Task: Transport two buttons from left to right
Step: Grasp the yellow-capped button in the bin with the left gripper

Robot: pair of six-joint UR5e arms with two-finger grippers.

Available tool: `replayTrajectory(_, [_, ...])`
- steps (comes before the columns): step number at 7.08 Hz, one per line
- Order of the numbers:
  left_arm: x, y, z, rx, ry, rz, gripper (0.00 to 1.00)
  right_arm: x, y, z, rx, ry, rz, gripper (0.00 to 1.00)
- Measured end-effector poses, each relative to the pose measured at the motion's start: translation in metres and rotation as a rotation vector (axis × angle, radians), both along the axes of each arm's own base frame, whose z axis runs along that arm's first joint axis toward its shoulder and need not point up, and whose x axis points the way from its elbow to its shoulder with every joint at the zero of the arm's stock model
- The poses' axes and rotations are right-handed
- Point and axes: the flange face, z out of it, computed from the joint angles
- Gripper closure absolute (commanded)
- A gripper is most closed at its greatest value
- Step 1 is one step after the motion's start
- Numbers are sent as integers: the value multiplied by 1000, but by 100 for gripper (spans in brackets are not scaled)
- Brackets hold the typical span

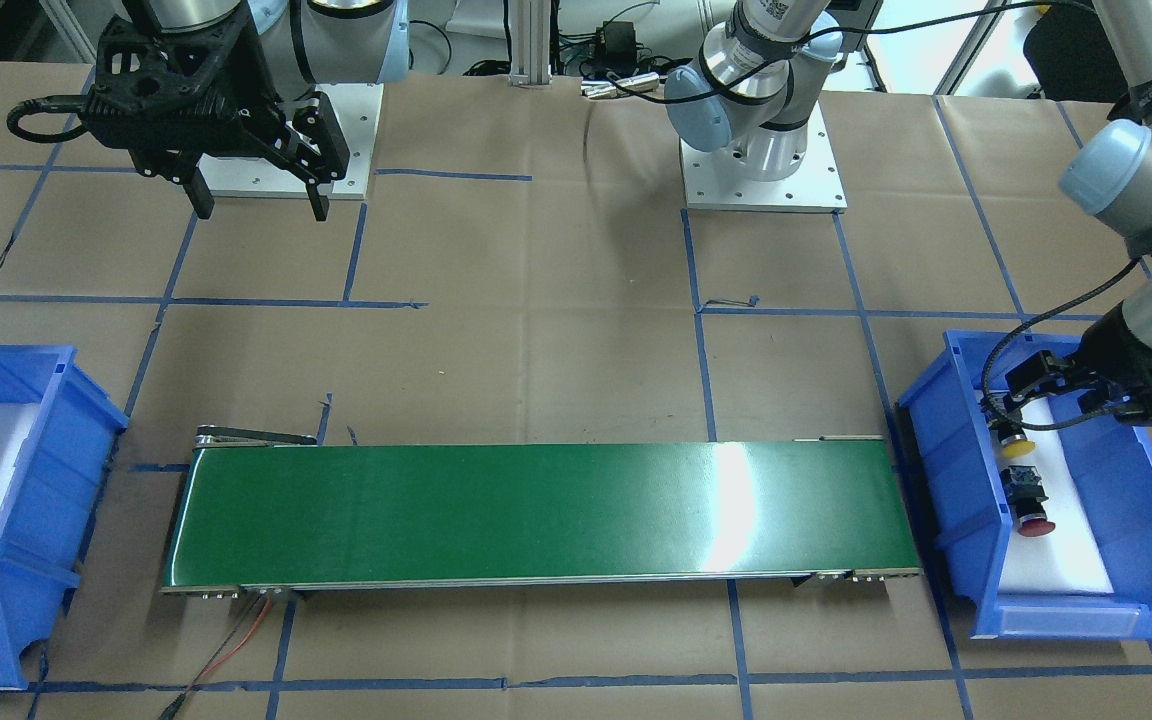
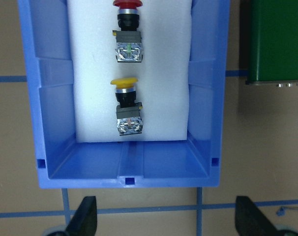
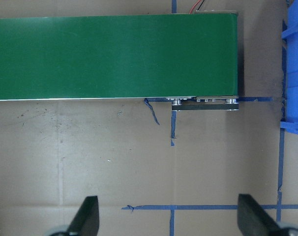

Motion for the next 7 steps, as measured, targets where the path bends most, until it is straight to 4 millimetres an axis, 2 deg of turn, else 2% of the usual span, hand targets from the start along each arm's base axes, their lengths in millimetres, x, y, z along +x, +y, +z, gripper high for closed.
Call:
replayTrajectory(1, [-4,5,-18,-7,-5,3,0,0,0,0,-1,0,0,0])
replayTrajectory(3, [-9,12,-41,-14,-11,6,0,0,0,0,-1,-1,0,0])
replayTrajectory(4, [-10,13,-47,-12,-10,6,12,0,0,0,-1,-1,-1,0])
replayTrajectory(5, [-10,13,-50,-12,-10,6,33,0,0,-1,0,-1,-1,0])
replayTrajectory(6, [-10,13,-51,-16,-12,5,71,0,-1,-1,0,-1,-1,0])
replayTrajectory(7, [-9,12,-50,-19,-15,5,87,0,-1,-1,0,-1,-1,0])
